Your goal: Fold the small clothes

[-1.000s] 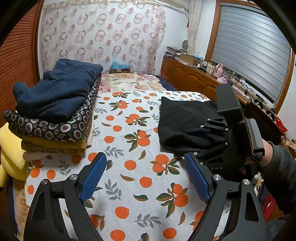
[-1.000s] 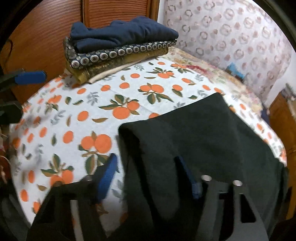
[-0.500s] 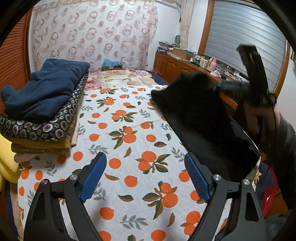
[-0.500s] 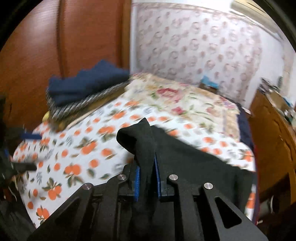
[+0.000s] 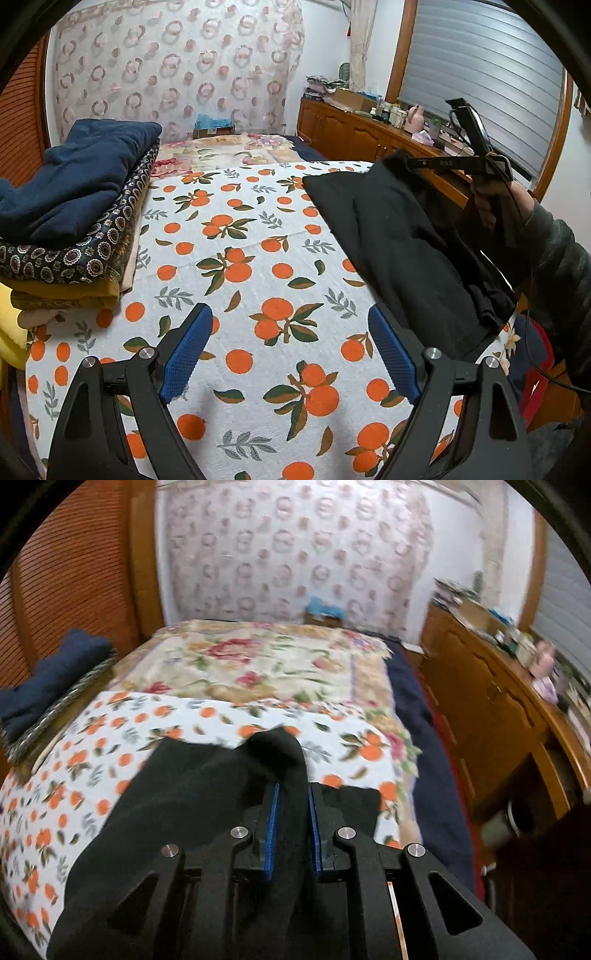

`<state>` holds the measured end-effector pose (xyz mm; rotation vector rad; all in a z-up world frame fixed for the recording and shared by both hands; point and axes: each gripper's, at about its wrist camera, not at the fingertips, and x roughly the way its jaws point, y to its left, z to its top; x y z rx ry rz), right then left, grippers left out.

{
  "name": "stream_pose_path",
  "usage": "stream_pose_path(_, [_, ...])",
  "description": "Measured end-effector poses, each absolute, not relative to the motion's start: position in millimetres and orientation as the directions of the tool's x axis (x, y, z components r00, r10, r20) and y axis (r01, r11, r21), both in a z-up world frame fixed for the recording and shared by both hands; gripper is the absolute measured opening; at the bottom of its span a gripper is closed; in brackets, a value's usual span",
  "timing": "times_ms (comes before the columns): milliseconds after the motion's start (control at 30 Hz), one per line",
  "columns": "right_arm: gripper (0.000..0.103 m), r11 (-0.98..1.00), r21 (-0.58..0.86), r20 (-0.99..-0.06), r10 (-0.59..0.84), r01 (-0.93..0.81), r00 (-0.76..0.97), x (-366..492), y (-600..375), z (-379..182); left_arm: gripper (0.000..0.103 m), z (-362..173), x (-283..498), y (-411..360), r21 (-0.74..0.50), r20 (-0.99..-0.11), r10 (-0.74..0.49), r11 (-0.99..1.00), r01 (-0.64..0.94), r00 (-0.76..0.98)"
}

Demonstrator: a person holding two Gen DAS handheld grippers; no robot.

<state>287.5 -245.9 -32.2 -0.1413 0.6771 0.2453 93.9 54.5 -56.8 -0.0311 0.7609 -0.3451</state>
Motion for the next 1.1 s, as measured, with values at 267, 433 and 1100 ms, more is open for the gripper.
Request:
stream_pose_path(267, [0.041, 0.972, -0.009, -0.646, 0.173, -0.233, 0.744, 297, -240, -33, 0.086, -59, 95, 46, -0.157, -0.671, -0.326, 0.94, 0.303, 0.666])
stream_pose_path(433, [0.042, 0.963, 0.008, -0.698, 0.199, -0.27, 0.688, 303, -236, -48, 0.086, -62, 96, 37, -0.154, -0.673, -0.326, 0.94, 0.305, 0.664])
stream_pose_path(1100, [0.04, 0.976, -0.037, -0.617, 0.147, -0.214, 0.773, 257, -270, -41, 0.086, -66, 95, 5, -0.158, -0.676, -0.357, 0.925, 0.347, 0.644])
